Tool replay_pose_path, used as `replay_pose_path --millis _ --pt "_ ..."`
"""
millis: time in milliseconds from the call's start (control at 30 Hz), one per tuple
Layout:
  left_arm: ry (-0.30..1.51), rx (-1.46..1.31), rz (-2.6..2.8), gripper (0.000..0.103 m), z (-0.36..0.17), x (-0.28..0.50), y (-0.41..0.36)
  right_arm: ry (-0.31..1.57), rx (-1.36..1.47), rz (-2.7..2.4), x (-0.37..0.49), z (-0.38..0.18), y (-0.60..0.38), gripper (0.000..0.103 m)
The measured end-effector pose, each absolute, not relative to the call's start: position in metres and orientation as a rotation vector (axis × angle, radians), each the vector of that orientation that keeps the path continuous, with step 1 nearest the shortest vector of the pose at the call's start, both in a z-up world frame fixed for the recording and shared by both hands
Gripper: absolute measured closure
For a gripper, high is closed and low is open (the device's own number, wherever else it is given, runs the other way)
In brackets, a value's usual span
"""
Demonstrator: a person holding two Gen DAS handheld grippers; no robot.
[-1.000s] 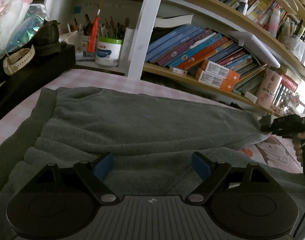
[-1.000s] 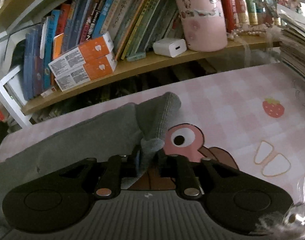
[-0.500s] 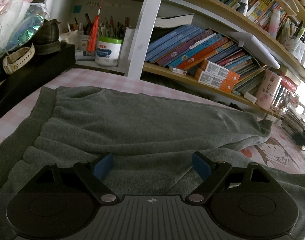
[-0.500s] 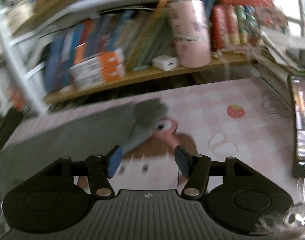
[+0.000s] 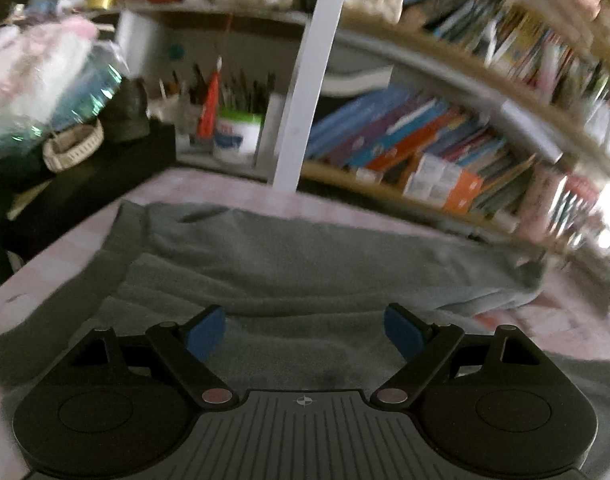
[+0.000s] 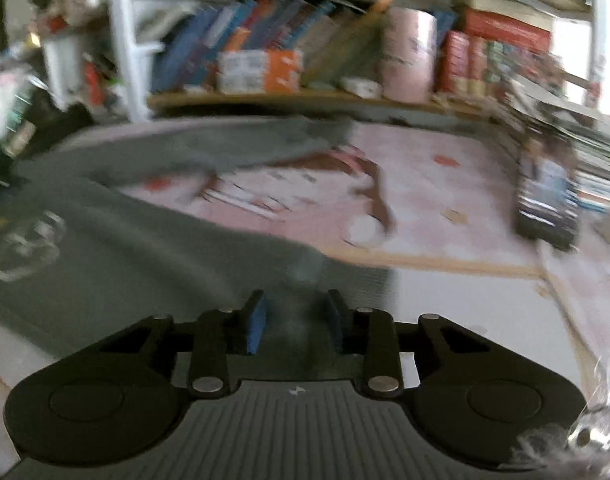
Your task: Fold clothes
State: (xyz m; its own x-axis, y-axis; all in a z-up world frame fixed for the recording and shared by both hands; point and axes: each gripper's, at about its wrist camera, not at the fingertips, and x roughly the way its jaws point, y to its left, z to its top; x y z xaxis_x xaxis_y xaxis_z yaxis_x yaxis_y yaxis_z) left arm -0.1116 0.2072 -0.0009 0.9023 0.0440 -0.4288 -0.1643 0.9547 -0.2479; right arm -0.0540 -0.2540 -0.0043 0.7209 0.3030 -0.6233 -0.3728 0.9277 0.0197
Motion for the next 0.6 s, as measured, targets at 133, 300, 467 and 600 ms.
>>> replay_pose_path --millis 133,300,467,600 --pt "0.404 -0.309 0.160 0.014 0.005 -0.158 0.214 0.653 -0.086 0.360 -0.051 -0.010 -0.268 0.066" --pt "0.413 -0.344 0.261 0.014 0.003 -0.200 0.231 0.604 -0.124 0.329 -0.057 -0.017 -0.260 0.062" --pt "0.410 -0.313 0.315 0.014 0.009 -0.209 0.235 0.578 -0.093 0.309 -0.066 -0.016 -0.261 0.062" --pt "0.386 -0.287 0.294 0.014 0.018 -0.206 0.225 0.502 -0.070 0.348 -0.093 -0.008 -0.259 0.043"
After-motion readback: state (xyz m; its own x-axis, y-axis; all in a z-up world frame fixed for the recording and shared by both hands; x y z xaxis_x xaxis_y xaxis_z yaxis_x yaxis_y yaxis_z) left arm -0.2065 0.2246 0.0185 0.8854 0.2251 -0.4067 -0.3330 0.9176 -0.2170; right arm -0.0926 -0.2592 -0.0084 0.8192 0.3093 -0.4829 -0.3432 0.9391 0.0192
